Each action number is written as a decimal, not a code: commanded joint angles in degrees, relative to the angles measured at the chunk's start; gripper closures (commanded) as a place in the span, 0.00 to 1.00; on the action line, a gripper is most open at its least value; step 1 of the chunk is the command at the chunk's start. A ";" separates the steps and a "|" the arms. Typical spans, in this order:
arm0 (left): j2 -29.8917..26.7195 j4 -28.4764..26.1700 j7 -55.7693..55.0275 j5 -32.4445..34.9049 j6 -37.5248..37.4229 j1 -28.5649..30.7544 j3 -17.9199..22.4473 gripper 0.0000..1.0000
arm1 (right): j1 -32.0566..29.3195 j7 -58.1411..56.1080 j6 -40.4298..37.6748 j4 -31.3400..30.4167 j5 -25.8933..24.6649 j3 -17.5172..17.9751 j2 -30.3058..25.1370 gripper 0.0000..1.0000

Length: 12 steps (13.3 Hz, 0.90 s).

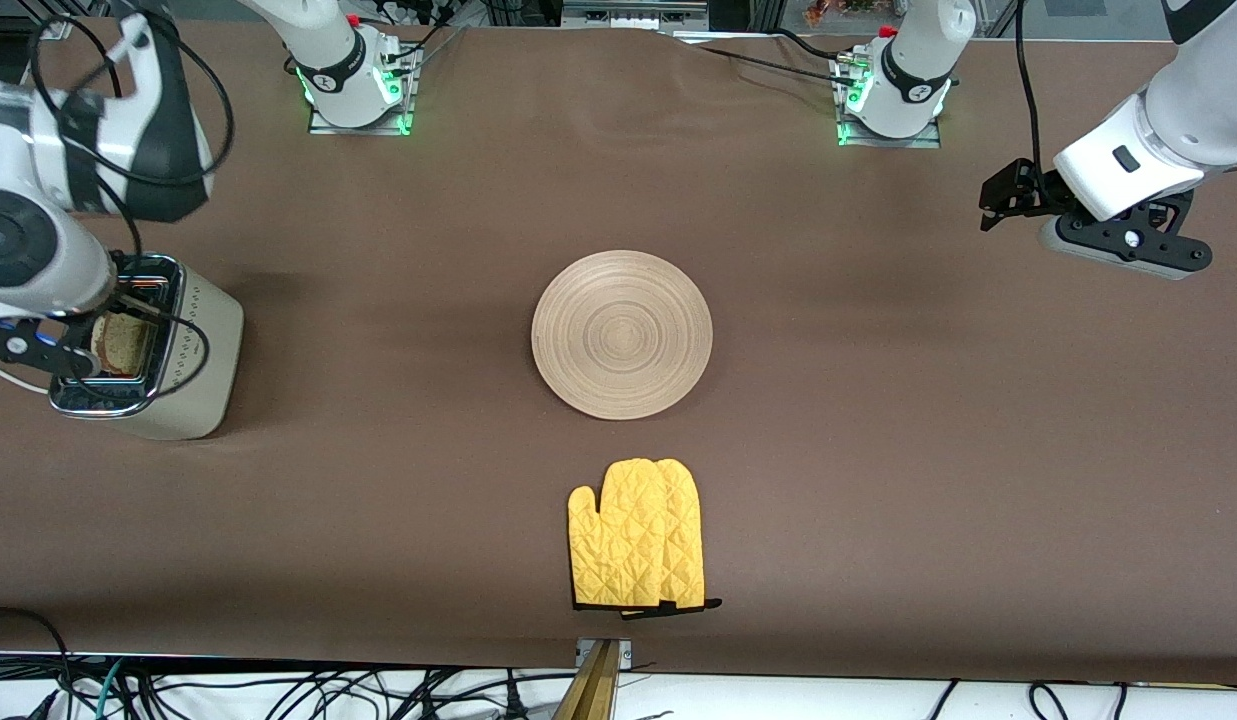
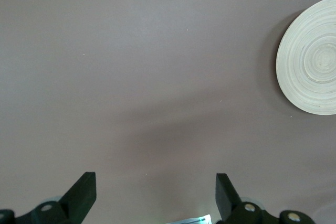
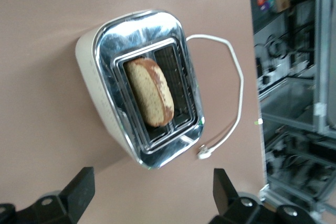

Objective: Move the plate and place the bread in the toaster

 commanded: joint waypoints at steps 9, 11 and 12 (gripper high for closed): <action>-0.41 0.82 -0.57 2.32 -1.02 -0.52 -0.06 0.00 | -4.44 -25.22 -7.71 2.47 24.68 0.02 -12.32 0.02; -0.41 0.82 -0.57 2.32 -1.11 -0.52 -0.06 0.00 | -4.44 -25.49 -7.98 2.65 24.68 -0.06 -12.33 0.01; -0.41 0.82 -0.57 2.32 -1.11 -0.52 -0.15 0.00 | -4.44 -25.57 -7.98 2.82 24.68 -0.24 -12.33 0.01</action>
